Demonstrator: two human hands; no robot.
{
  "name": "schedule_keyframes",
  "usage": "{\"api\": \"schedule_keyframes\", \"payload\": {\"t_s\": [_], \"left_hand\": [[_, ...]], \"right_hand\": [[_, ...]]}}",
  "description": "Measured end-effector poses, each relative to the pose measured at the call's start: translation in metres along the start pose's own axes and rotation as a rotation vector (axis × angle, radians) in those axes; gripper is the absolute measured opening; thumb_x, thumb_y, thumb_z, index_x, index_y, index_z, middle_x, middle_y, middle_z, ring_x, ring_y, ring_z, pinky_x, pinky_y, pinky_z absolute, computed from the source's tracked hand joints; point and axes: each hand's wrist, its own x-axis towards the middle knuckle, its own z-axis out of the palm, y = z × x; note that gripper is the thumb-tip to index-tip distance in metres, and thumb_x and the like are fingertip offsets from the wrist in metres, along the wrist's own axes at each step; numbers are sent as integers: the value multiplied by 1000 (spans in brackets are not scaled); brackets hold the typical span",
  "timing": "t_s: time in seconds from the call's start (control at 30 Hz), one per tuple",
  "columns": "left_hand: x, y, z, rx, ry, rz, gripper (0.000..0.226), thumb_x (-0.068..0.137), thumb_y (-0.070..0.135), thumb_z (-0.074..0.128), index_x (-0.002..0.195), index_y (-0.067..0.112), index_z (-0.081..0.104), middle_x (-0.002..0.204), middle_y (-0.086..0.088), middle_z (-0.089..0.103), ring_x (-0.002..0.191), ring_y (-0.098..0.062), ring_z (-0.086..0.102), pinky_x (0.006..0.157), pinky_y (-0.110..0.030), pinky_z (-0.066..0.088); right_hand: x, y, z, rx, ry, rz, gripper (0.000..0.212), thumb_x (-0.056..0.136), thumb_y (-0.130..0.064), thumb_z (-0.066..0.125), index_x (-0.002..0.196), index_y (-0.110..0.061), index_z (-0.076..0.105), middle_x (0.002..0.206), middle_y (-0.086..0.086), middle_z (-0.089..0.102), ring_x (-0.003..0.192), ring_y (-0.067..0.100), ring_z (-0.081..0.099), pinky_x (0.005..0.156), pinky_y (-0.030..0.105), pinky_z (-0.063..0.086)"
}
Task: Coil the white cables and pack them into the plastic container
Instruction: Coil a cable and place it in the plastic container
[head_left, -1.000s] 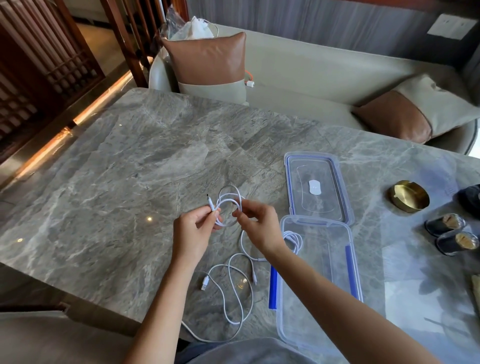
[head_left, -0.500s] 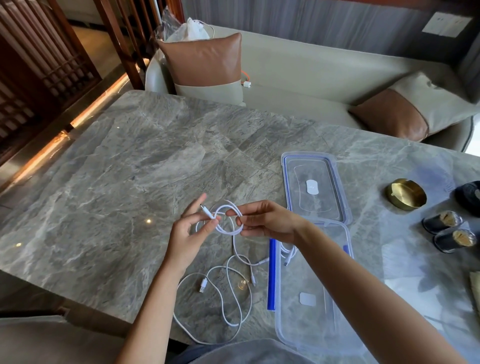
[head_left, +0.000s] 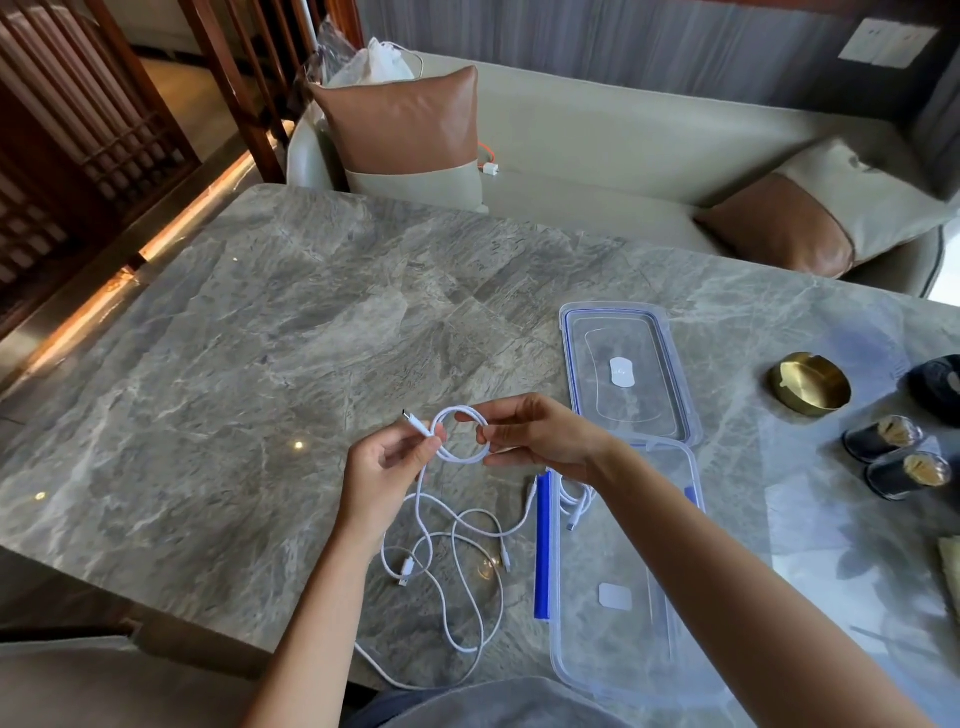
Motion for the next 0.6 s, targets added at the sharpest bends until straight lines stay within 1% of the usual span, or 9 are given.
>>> {"api": "schedule_keyframes", "payload": {"t_s": [0.07, 0.1, 0.17, 0.23, 0.27, 0.37, 0.43, 0.5, 0.6], "left_hand": [[-1, 0, 4, -2, 33, -14, 13, 80, 8, 67, 77, 19, 71, 65, 10, 68, 59, -1, 57, 54, -17, 48], [-2, 0, 7, -13, 49, -26, 11, 81, 5, 66, 79, 16, 70, 64, 10, 66, 55, 0, 54, 50, -19, 47], [-3, 2, 11, -51, 78, -41, 15, 81, 1, 65, 90, 12, 66, 68, 8, 66, 53, -1, 54, 47, -20, 46], [-4, 5, 12, -87, 100, -51, 27, 80, -1, 64, 103, 12, 62, 68, 2, 64, 54, -3, 55, 48, -20, 48], [-4, 6, 12, -92, 104, -54, 27, 80, -1, 64, 103, 13, 62, 66, 2, 63, 52, -4, 54, 48, -19, 48], [-4, 5, 12, -95, 99, -119, 15, 81, 5, 65, 86, 18, 69, 60, 8, 64, 48, -4, 51, 50, -17, 49], [-2, 4, 11, -109, 82, -223, 10, 80, 11, 67, 89, 13, 72, 56, 7, 61, 47, -3, 51, 52, -16, 50], [-1, 3, 10, -142, 55, -298, 16, 80, 14, 68, 94, 6, 71, 52, 6, 58, 47, -3, 51, 52, -16, 50], [1, 5, 12, -173, 72, -298, 12, 80, 13, 68, 89, 7, 72, 56, 6, 61, 50, -4, 54, 56, -16, 50]], "right_hand": [[0, -1, 0, -3, 6, -5, 34, 92, 2, 50, 125, -4, 57, 83, 2, 58, 80, 10, 60, 72, 16, 56], [0, -1, 1, -2, 9, -9, 34, 92, 2, 50, 124, -5, 57, 83, 2, 58, 81, 10, 59, 72, 16, 56], [1, 0, 1, 3, 15, -24, 33, 92, 0, 51, 123, -7, 59, 82, 0, 57, 82, 10, 57, 72, 16, 56], [2, 2, 2, 21, 20, -38, 32, 92, 0, 52, 120, -12, 61, 80, -2, 57, 79, 7, 57, 72, 17, 56], [2, 4, 2, 36, 25, -46, 32, 91, 0, 52, 118, -14, 62, 79, -2, 57, 77, 6, 58, 71, 17, 56], [4, 10, 3, 71, 63, -63, 31, 90, 2, 53, 116, -11, 64, 78, -3, 59, 73, 4, 58, 69, 18, 56], [5, 14, 4, 88, 87, -73, 31, 90, 2, 53, 118, -8, 63, 75, -6, 62, 72, 3, 60, 71, 19, 57], [6, 17, 4, 117, 101, -89, 31, 90, 3, 53, 115, -11, 64, 71, -8, 65, 68, 2, 63, 69, 20, 57], [7, 19, 6, 202, 150, -100, 27, 90, 1, 54, 108, -14, 66, 78, -1, 65, 70, 4, 62, 67, 20, 56]]}}
